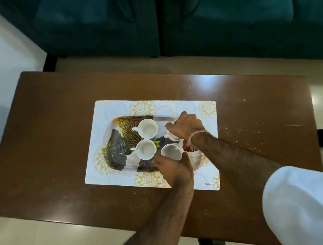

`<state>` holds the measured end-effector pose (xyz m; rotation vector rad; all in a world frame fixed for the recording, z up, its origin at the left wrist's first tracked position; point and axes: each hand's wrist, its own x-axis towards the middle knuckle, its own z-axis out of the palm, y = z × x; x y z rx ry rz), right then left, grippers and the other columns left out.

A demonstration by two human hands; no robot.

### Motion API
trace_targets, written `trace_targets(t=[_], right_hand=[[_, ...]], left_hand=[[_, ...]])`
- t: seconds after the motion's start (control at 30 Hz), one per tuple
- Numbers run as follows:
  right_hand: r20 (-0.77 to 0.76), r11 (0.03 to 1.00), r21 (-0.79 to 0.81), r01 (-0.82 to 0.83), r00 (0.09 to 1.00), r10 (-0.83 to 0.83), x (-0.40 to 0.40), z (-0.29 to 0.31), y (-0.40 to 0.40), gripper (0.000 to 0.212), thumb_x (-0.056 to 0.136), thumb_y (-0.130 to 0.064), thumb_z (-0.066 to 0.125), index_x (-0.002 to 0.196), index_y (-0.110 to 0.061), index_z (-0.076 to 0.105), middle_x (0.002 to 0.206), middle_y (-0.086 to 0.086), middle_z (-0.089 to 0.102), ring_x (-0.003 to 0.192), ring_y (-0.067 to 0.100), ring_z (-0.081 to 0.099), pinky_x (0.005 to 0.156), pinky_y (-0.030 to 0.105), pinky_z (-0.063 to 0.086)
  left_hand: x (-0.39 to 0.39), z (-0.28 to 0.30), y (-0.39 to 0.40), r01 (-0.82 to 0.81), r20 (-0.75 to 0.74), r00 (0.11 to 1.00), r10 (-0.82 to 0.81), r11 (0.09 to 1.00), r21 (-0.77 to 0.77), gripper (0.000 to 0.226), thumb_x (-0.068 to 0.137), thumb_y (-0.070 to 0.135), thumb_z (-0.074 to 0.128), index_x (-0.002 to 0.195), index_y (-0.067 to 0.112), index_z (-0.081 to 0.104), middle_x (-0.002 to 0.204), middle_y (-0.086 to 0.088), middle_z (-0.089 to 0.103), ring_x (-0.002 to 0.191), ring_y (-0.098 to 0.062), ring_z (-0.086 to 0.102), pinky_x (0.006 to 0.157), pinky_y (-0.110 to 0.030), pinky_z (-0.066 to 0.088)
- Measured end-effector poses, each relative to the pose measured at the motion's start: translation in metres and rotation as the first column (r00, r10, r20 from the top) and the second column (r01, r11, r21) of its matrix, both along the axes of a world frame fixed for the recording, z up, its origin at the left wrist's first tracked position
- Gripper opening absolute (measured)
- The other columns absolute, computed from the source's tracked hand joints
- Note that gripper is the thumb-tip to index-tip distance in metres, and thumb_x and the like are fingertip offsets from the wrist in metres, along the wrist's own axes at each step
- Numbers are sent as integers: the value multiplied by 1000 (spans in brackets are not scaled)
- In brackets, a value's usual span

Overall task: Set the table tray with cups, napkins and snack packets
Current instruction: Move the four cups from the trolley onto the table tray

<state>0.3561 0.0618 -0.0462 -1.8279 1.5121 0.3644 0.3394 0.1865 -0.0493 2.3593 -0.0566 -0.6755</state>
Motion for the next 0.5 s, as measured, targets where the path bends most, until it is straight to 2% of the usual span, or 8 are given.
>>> trace_targets(t=[0.13, 0.2, 0.27, 0.37, 0.5], right_hand=[[-87, 967, -58, -247, 966, 242, 5, -3, -3, 67, 73, -55, 55, 124, -12, 46, 123, 16, 54, 111, 41, 59, 83, 41, 48], [-120, 929, -124, -349, 935, 335, 6, -2, -4, 67, 74, -54, 59, 126, -14, 46, 120, 15, 52, 106, 42, 61, 80, 43, 49], [-141, 861, -177, -477, 878, 458, 7, 1, -4, 68, 74, -46, 67, 129, -14, 42, 121, 16, 50, 106, 42, 59, 77, 44, 50], [-146, 712, -222, -666, 745, 651, 8, 6, -4, 71, 70, -27, 73, 130, -10, 38, 123, 17, 49, 110, 38, 50, 77, 46, 51], [-131, 546, -247, -801, 586, 800, 6, 8, -6, 72, 71, -12, 74, 133, -12, 39, 129, 15, 47, 112, 35, 45, 88, 44, 51]], left_hand=[[-1, 1, -1, -15, -4, 1000, 15, 999, 31, 90, 70, 29, 87, 141, 11, 35, 144, -12, 46, 130, -30, 48, 102, -41, 45], [-2, 2, -2, -45, -20, 999, 45, 999, 17, 88, 69, 26, 87, 139, 13, 36, 142, -12, 45, 128, -29, 48, 100, -43, 47], [-3, 3, -3, -77, -24, 997, 76, 997, -12, 86, 67, 23, 88, 137, 12, 39, 139, -12, 46, 127, -29, 47, 97, -43, 48], [-5, 4, -3, -121, -46, 992, 119, 991, -49, 88, 65, 21, 90, 137, 12, 40, 138, -11, 46, 127, -28, 46, 97, -42, 48], [-6, 6, -4, -169, -60, 985, 164, 983, -73, 88, 64, 22, 91, 136, 12, 42, 136, -12, 51, 125, -27, 49, 98, -39, 47]])
